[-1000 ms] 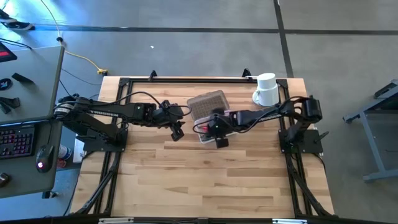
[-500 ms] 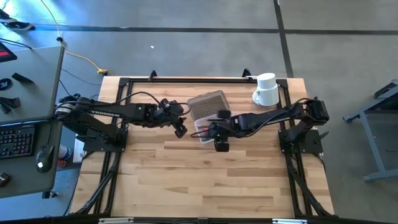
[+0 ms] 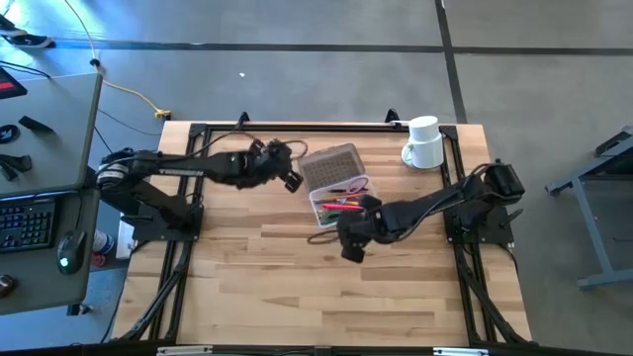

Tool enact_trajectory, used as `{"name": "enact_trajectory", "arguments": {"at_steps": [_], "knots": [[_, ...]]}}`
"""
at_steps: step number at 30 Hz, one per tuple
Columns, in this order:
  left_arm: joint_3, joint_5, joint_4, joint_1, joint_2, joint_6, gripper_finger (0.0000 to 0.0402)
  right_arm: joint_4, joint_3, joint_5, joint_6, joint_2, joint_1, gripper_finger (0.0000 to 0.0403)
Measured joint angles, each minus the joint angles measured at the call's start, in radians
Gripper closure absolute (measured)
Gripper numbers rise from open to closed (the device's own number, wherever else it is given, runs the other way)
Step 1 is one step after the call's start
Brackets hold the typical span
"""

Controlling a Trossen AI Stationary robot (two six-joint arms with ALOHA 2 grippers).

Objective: Pick & place school supplies into a supply box
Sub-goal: Close the gray supply box

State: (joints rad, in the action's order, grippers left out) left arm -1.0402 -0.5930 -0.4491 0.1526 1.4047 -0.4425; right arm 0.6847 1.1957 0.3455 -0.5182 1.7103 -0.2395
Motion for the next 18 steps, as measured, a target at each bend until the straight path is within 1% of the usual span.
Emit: {"name": "enact_trajectory", "arguments": {"at_steps": [2, 3, 4, 6, 8, 11, 12, 14, 18], "knots": [[0.003, 0.106, 0.005, 0.077, 0.035, -0.003, 0.0364, 0.012, 0.000, 0.036, -0.092, 0.021, -0.032, 0.0386], [0.002, 0.150, 0.019, 0.110, 0.054, 0.000, 0.0379, 0.018, 0.000, 0.058, -0.122, 0.035, -0.049, 0.0390], [0.002, 0.184, 0.024, 0.143, 0.077, 0.001, 0.0384, 0.024, 0.000, 0.084, -0.136, 0.051, -0.066, 0.0396], [0.002, 0.248, 0.066, 0.207, 0.137, 0.000, 0.0374, 0.043, 0.000, 0.116, -0.144, 0.080, -0.096, 0.0400], [0.002, 0.338, 0.105, 0.265, 0.196, -0.004, 0.0366, 0.041, -0.001, 0.128, -0.159, 0.103, -0.118, 0.0397], [0.000, 0.485, 0.226, 0.331, 0.294, 0.004, 0.0381, 0.029, -0.001, 0.150, -0.181, 0.122, -0.137, 0.0401], [0.001, 0.515, 0.255, 0.349, 0.327, 0.007, 0.0387, 0.031, -0.001, 0.164, -0.184, 0.124, -0.140, 0.0402], [-0.003, 0.546, 0.312, 0.376, 0.382, -0.003, 0.0388, 0.032, -0.001, 0.180, -0.201, 0.129, -0.140, 0.0401], [-0.032, 0.562, 0.383, 0.414, 0.449, -0.036, 0.0369, 0.024, -0.006, 0.170, -0.233, 0.145, -0.116, 0.0402]]}}
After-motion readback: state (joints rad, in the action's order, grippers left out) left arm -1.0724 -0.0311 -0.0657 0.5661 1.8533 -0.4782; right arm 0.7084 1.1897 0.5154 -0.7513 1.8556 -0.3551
